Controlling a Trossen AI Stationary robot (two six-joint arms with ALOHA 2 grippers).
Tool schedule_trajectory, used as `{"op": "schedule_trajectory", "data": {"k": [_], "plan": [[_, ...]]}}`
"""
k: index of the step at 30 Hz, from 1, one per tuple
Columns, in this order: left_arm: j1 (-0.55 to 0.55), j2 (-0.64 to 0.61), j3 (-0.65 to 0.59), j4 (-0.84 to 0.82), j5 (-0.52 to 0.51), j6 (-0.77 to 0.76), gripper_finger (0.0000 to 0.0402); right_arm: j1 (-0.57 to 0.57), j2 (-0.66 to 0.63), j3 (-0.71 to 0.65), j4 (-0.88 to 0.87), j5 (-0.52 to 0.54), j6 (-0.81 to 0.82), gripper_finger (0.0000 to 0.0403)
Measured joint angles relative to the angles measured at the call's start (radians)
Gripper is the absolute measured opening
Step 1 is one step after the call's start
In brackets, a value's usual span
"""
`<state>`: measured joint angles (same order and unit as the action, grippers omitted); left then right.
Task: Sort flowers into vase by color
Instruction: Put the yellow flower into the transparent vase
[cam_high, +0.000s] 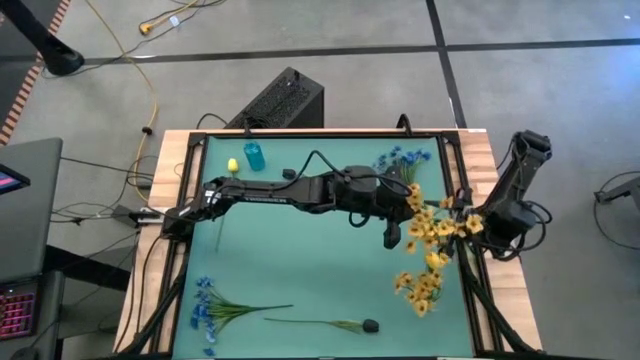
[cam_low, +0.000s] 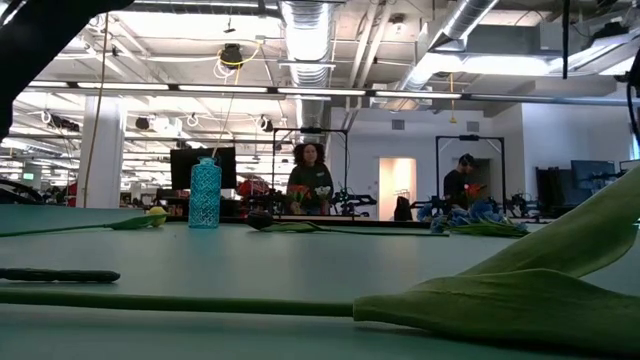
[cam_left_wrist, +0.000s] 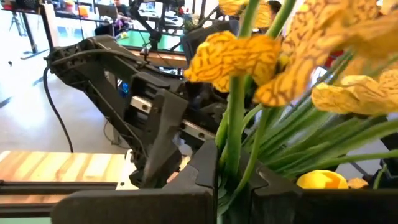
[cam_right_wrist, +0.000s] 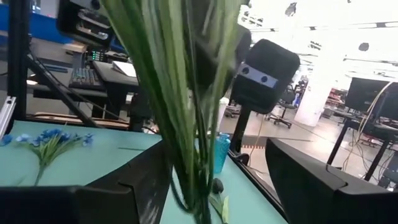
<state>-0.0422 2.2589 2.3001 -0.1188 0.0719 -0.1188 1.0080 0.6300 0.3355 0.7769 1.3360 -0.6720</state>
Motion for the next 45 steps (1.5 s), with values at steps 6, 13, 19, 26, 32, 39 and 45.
{"op": "schedule_trajectory", "data": {"k": [6,13,19,26,32,39,45], "plan": [[0.001,0.0,0.0,-0.005,-0.002,-0.002,0.0,-0.033,0.0,0.0,0.001,-0.042,0.003,0.0226],[0.001,0.0,0.0,-0.002,-0.002,0.018,0.0013,-0.035,0.0,0.0,0.002,-0.053,0.026,0.0102],[0.002,0.0,0.0,-0.002,-0.009,0.073,0.0086,-0.034,0.0,0.0,0.002,-0.059,0.025,0.0043],[0.007,-0.045,0.0,-0.096,-0.013,0.127,0.0197,-0.033,-0.004,0.0,0.024,-0.042,0.013,0.0043],[0.014,-0.13,0.001,-0.242,0.002,0.131,0.0238,-0.034,-0.034,0.0,0.105,-0.001,-0.066,0.0052],[0.016,-0.177,0.001,-0.399,-0.02,0.148,0.024,-0.002,-0.083,0.003,0.144,-0.013,-0.097,0.005],[0.018,-0.18,0.001,-0.422,-0.116,0.167,0.024,0.071,-0.092,0.085,0.144,-0.032,-0.149,0.005]]}}
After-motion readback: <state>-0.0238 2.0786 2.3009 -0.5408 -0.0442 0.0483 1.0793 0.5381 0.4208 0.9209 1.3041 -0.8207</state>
